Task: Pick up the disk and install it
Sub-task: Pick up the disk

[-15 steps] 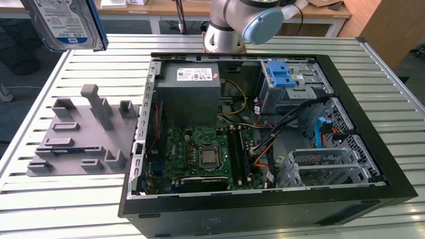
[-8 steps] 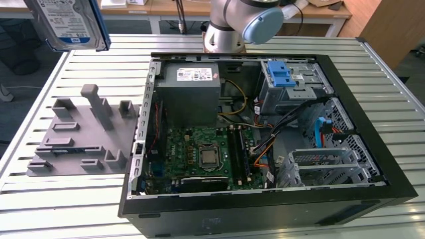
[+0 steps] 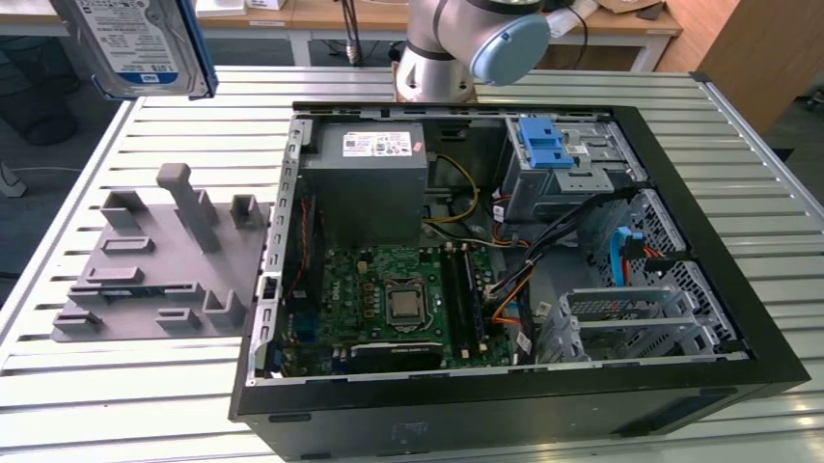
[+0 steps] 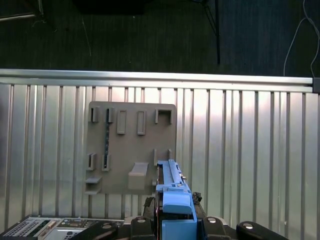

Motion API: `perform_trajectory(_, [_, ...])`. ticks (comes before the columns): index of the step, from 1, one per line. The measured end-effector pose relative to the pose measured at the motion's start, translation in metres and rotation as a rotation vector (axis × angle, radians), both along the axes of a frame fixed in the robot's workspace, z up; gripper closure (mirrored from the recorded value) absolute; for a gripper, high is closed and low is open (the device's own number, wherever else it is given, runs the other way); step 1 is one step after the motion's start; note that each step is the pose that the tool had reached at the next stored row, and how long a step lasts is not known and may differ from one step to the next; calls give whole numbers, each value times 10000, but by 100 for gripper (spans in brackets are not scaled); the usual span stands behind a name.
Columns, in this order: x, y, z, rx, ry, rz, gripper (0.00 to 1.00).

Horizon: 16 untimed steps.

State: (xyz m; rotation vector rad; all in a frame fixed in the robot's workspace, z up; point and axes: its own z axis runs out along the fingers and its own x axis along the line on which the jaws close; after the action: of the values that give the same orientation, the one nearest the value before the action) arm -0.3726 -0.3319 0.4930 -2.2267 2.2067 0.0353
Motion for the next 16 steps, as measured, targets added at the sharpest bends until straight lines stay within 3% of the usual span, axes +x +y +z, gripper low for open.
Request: perform_trajectory(16, [43,0,0,0,1,0,64])
